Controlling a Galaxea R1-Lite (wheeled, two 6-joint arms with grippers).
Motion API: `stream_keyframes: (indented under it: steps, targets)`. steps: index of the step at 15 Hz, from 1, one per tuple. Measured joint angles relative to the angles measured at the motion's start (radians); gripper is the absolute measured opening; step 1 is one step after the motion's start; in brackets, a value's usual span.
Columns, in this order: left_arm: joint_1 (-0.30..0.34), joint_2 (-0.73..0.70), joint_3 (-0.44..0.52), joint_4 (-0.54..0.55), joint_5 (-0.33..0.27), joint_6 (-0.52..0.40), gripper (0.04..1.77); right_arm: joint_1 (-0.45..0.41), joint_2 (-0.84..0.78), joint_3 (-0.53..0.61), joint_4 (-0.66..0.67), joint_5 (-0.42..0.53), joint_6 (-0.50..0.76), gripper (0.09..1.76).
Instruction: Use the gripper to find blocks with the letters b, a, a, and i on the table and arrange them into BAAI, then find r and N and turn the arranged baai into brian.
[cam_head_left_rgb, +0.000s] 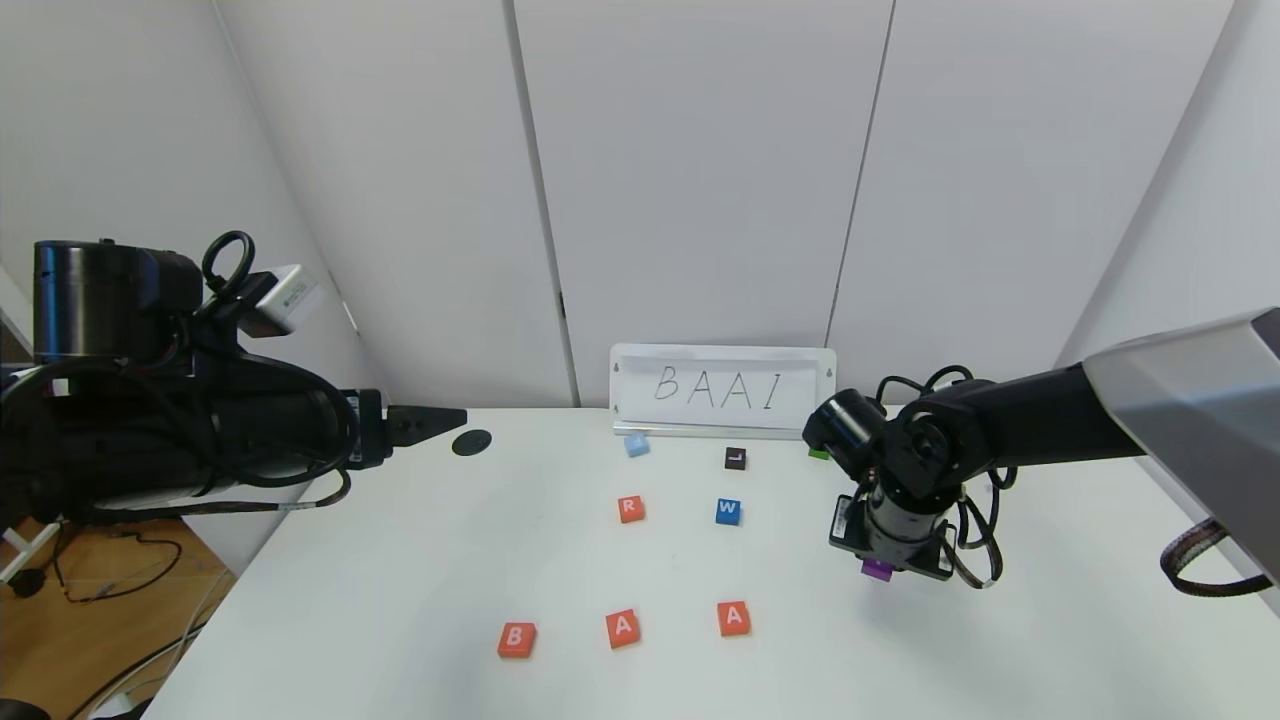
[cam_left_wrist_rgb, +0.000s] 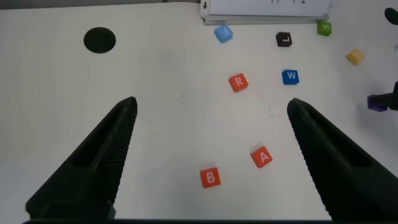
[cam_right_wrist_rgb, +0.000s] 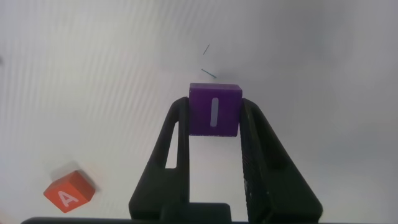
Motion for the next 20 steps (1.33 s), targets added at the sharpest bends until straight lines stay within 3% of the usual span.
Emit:
stream_keyframes:
  steps: [20]
  targets:
    - [0.002,0.009,-0.002,-0.001,0.0,0.0,1.72,0.05,0.016,0.018,-0.081,0.096,-0.291,0.54]
